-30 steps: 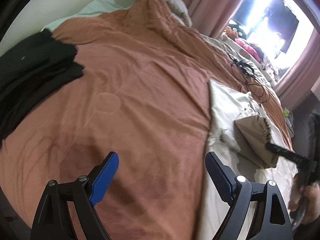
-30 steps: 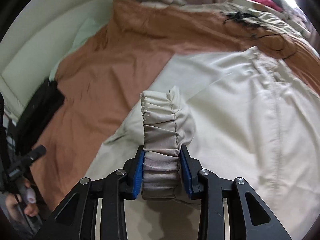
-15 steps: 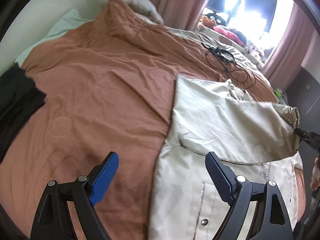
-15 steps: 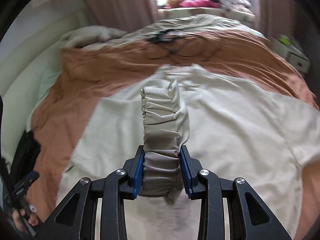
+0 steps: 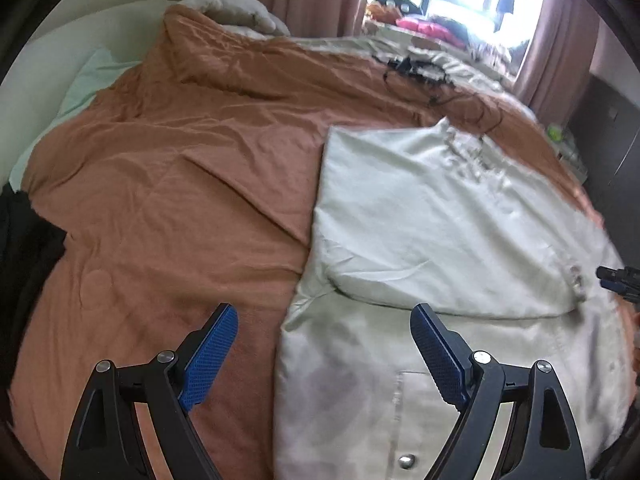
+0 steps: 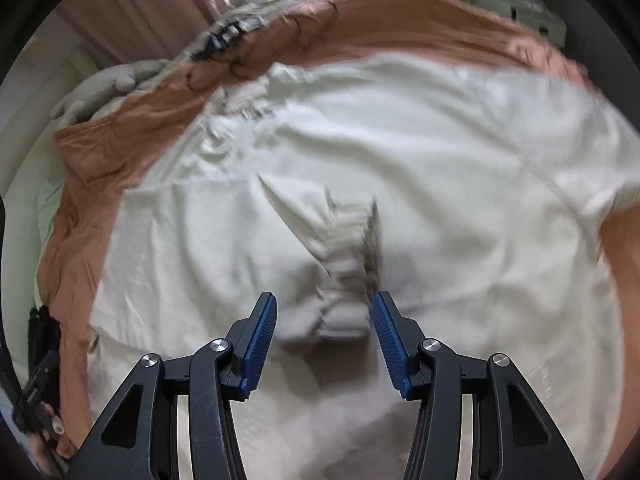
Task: Fold large clothes
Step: 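Lay the held sleeve across the jacket body and open the right tool, then move the right tool to the jacket's side edge and grasp it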
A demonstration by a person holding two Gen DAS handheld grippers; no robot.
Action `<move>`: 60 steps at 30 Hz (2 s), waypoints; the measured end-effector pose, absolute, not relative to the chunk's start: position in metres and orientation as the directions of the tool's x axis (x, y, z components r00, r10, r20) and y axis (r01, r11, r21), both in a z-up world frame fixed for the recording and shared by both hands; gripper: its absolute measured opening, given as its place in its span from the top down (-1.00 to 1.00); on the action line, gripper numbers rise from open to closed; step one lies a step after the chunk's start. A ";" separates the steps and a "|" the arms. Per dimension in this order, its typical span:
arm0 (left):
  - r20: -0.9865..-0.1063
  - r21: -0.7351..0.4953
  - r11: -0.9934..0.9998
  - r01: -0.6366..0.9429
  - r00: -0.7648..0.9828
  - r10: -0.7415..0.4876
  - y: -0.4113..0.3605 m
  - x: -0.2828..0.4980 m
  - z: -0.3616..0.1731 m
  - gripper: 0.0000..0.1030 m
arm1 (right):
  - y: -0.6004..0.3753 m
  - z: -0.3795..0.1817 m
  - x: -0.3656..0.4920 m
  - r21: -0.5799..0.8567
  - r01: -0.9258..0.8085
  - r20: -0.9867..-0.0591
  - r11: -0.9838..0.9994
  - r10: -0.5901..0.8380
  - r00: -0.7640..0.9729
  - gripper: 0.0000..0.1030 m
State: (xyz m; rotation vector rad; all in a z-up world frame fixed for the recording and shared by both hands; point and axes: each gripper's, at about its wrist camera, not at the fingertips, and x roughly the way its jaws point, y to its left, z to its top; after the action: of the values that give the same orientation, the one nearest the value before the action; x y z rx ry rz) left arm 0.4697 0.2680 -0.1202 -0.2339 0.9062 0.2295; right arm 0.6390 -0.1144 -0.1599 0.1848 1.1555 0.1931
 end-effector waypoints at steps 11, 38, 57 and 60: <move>-0.880 -0.040 0.957 -0.289 0.464 0.103 0.287 0.511 -0.179 -0.10 | -0.113 -0.212 0.661 0.286 -0.025 -0.898 0.958 0.277 0.341 0.32; -0.821 -0.041 0.960 -0.275 0.557 0.124 0.236 0.518 -0.110 -0.55 | -0.209 -0.146 0.656 0.263 0.012 -0.856 0.965 0.228 0.464 -0.09; -0.799 -0.054 0.994 -0.096 0.602 0.015 0.074 0.566 -0.084 -0.55 | -0.410 -0.113 0.637 0.304 0.200 -0.797 0.931 0.134 0.588 -0.09; -0.789 -0.055 0.996 -0.074 0.614 0.002 0.050 0.575 -0.085 -0.55 | -0.441 -0.118 0.641 0.321 0.234 -0.790 0.918 0.123 0.600 -0.09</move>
State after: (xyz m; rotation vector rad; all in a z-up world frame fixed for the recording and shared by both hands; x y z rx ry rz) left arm 0.5752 0.0498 -0.0854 -0.0848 0.9092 0.0440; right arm 0.6412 -0.4409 -0.1180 0.4182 0.9322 -0.0663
